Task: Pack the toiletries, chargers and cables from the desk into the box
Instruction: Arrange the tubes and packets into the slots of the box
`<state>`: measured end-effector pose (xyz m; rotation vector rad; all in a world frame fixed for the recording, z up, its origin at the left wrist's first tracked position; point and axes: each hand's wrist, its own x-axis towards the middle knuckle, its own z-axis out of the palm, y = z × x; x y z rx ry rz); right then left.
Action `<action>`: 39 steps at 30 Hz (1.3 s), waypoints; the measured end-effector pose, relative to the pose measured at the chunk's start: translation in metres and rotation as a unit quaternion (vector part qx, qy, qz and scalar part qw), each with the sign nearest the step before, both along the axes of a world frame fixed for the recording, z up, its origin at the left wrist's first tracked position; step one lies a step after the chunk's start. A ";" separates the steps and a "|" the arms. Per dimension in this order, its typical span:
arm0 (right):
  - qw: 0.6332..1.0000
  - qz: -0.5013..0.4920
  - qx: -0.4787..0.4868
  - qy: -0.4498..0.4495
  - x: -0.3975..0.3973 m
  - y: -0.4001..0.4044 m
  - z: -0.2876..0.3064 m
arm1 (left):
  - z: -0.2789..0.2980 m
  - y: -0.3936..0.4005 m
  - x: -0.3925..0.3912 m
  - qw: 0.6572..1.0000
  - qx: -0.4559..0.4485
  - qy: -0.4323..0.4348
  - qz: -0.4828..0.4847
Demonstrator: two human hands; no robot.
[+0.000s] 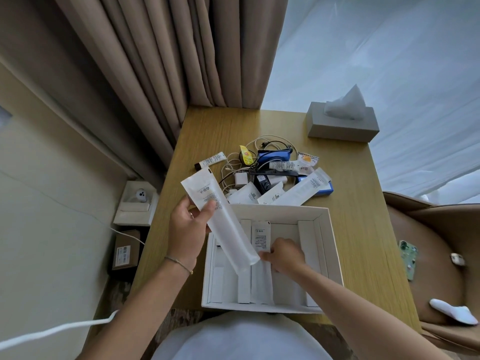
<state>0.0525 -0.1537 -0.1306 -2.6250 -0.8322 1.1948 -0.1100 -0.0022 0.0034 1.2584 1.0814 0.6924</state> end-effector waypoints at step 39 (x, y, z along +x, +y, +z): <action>0.965 -0.105 0.224 -0.086 0.057 -0.040 0.116 | -0.131 -0.087 0.107 0.846 0.100 0.439 -0.286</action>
